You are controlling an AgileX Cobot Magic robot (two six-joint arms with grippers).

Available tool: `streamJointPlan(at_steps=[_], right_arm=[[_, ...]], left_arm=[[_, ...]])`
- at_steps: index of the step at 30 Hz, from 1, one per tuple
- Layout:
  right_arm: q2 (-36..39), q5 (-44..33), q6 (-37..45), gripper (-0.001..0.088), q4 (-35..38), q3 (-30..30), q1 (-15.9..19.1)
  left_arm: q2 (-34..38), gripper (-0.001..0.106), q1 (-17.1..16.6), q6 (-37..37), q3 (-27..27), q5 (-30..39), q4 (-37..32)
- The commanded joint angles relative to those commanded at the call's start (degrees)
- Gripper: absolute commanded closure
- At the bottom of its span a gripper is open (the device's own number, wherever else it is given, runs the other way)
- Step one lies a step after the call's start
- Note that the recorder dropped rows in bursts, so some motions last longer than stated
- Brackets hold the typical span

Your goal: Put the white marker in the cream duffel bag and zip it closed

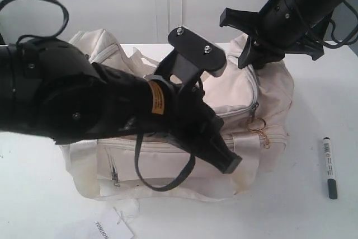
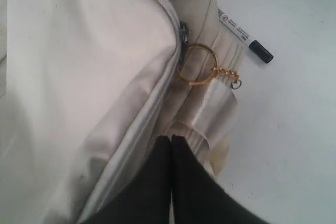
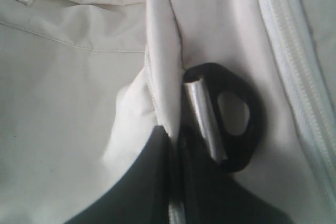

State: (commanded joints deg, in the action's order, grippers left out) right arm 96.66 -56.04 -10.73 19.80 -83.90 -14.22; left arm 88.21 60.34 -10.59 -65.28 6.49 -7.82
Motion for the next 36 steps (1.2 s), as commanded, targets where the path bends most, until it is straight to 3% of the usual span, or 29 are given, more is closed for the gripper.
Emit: streamJointPlan(at_steps=[7, 9, 14, 19, 24, 27, 30, 32, 36], right_arm=[[0.00, 0.38, -0.38, 0.0868, 0.00, 0.00, 0.00], [0.00, 0.51, -0.50, 0.0868, 0.00, 0.00, 0.00], [0.00, 0.51, -0.50, 0.0868, 0.00, 0.00, 0.00], [0.00, 0.51, -0.50, 0.0868, 0.00, 0.00, 0.00], [0.00, 0.51, -0.50, 0.0868, 0.00, 0.00, 0.00], [0.00, 0.40, -0.50, 0.0868, 0.00, 0.00, 0.00], [0.00, 0.40, -0.50, 0.0868, 0.00, 0.00, 0.00], [0.00, 0.40, -0.50, 0.0868, 0.00, 0.00, 0.00], [0.00, 0.40, -0.50, 0.0868, 0.00, 0.00, 0.00]], left_arm=[[3.35, 0.105, 3.74, 1.90, -3.46, 0.38, -5.66], [5.44, 0.105, 4.40, 1.48, -3.46, -1.51, -9.10], [7.37, 0.105, 4.40, 1.60, -3.46, -6.88, -10.28], [7.37, 0.090, 4.40, 5.12, -3.46, -8.14, -10.66], [7.37, 0.086, 4.29, 11.31, -3.64, -8.38, -10.66], [7.37, 0.084, 4.29, 14.63, -5.65, -6.18, -10.66], [7.37, 0.073, 4.29, 15.62, -8.39, -2.96, -10.66], [7.37, 0.064, 4.29, 16.59, -10.07, 1.24, -10.66], [7.37, 0.063, 4.29, 15.96, -12.71, 11.00, -13.24]])
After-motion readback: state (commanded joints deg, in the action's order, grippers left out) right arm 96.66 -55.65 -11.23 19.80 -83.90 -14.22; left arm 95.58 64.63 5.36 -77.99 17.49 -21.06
